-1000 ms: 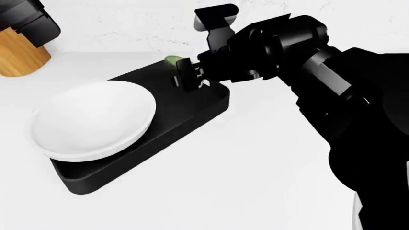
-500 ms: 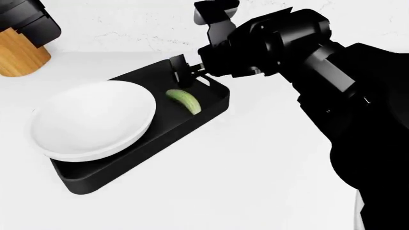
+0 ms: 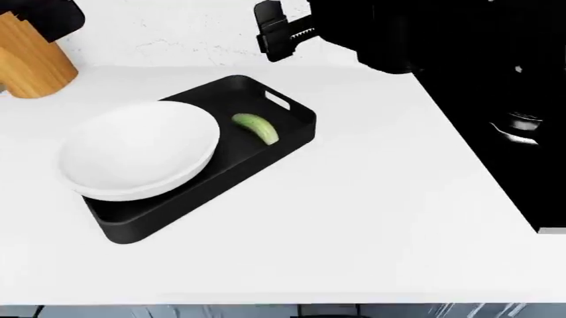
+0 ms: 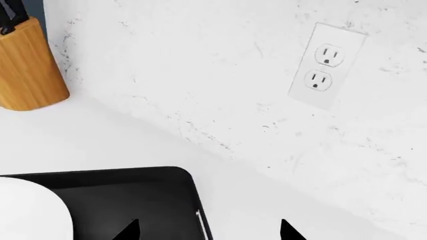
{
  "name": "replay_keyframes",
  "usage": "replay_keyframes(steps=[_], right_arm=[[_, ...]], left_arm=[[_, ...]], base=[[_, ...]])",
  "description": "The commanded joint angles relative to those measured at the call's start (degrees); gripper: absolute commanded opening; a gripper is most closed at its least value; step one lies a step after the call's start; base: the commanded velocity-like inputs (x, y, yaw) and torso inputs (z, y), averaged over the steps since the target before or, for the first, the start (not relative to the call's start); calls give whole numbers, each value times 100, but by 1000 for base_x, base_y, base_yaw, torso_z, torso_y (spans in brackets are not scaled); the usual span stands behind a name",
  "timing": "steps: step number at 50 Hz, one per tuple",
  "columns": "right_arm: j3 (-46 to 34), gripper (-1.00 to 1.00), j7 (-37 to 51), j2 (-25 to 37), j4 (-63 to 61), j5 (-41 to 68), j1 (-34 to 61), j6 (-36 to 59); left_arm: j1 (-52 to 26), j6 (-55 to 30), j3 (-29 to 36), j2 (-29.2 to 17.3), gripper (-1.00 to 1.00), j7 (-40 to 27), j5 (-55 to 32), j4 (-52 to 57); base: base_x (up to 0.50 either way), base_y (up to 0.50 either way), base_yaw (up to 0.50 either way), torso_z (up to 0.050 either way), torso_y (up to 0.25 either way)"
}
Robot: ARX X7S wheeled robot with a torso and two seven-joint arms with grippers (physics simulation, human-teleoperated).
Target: Place the two vegetables and bowl onto the tray for setting up a vegetable dip station.
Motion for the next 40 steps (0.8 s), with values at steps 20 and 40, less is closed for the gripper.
replay_keyframes(steps=[20,40], right_arm=[[654,100,3159,2052,-3450,419,335,-269],[789,100,3490,2363,-3630,471,525,-158]], left_arm=[[16,-806,-463,99,100,532,824,-204],[334,-1014,-588,384,100,1365,1266,-934]], base=[[-251,-151,0,1,0],[-2,-500,0,0,0]])
